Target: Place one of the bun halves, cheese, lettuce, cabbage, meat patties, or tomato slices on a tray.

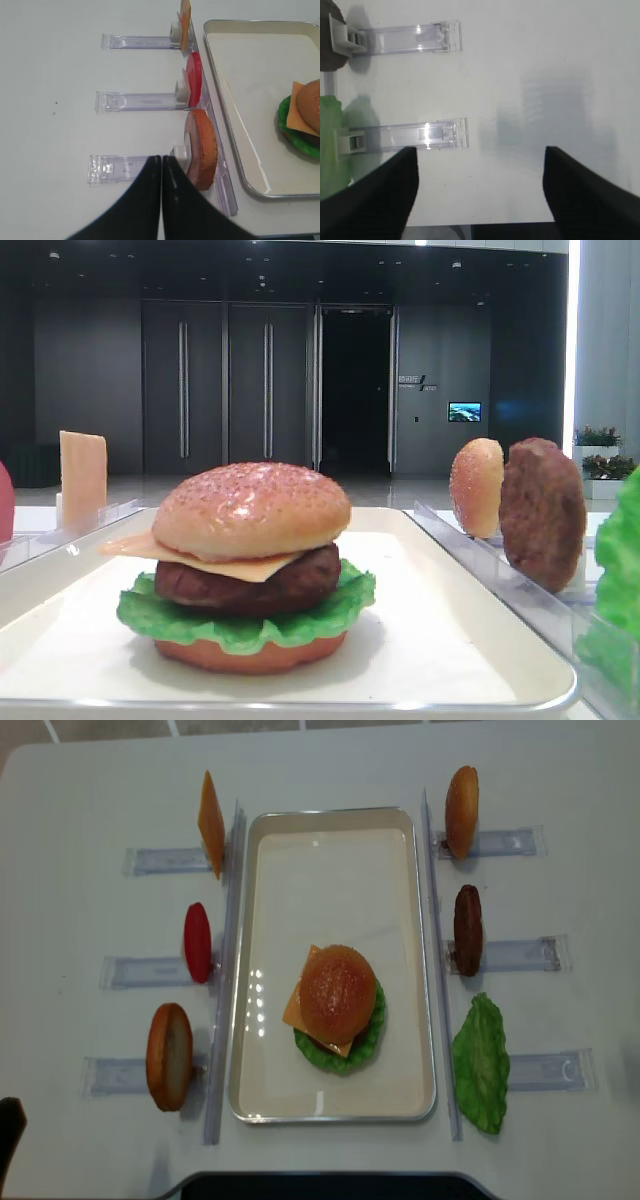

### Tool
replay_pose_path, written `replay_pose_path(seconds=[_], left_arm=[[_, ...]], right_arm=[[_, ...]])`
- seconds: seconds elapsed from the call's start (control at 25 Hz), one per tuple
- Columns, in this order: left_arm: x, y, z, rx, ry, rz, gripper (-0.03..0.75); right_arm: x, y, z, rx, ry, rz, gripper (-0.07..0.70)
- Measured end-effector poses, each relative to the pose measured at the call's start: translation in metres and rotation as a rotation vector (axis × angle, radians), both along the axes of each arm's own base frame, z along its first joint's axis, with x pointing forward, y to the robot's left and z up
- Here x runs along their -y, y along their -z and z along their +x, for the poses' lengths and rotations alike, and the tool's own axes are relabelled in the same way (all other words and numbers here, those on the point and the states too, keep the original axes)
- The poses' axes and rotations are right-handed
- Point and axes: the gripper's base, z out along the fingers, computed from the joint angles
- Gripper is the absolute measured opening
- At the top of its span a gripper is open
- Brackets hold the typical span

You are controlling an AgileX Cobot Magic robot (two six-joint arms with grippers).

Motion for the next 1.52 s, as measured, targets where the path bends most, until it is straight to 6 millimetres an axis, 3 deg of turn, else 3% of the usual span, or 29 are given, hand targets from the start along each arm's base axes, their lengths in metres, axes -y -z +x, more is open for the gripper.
replay_pose_path(seconds=[0.16, 0.32, 0.6, 1.08, 1.52], left_arm=[[0.000, 0.000, 0.000, 0.000, 0.000, 0.000, -0.001], [0.000, 0.000, 0.000, 0.000, 0.000, 0.000, -0.001], [0.000, 0.000, 0.000, 0.000, 0.000, 0.000, -0.001], [0.000, 0.000, 0.000, 0.000, 0.000, 0.000, -0.001], [0.000, 0.000, 0.000, 0.000, 0.000, 0.000, -0.001]], right_arm=[[-0.006, -0.001, -0.044, 0.128, 0.008, -0.014, 0.524], [-0.011, 0.006, -0.077, 0.228, 0.010, -0.026, 0.524], [-0.016, 0.022, -0.113, 0.355, 0.010, -0.045, 0.524], [-0.021, 0.042, -0.150, 0.579, 0.012, -0.073, 0.524], [-0.021, 0.046, -0.148, 0.625, 0.019, -0.076, 0.524]])
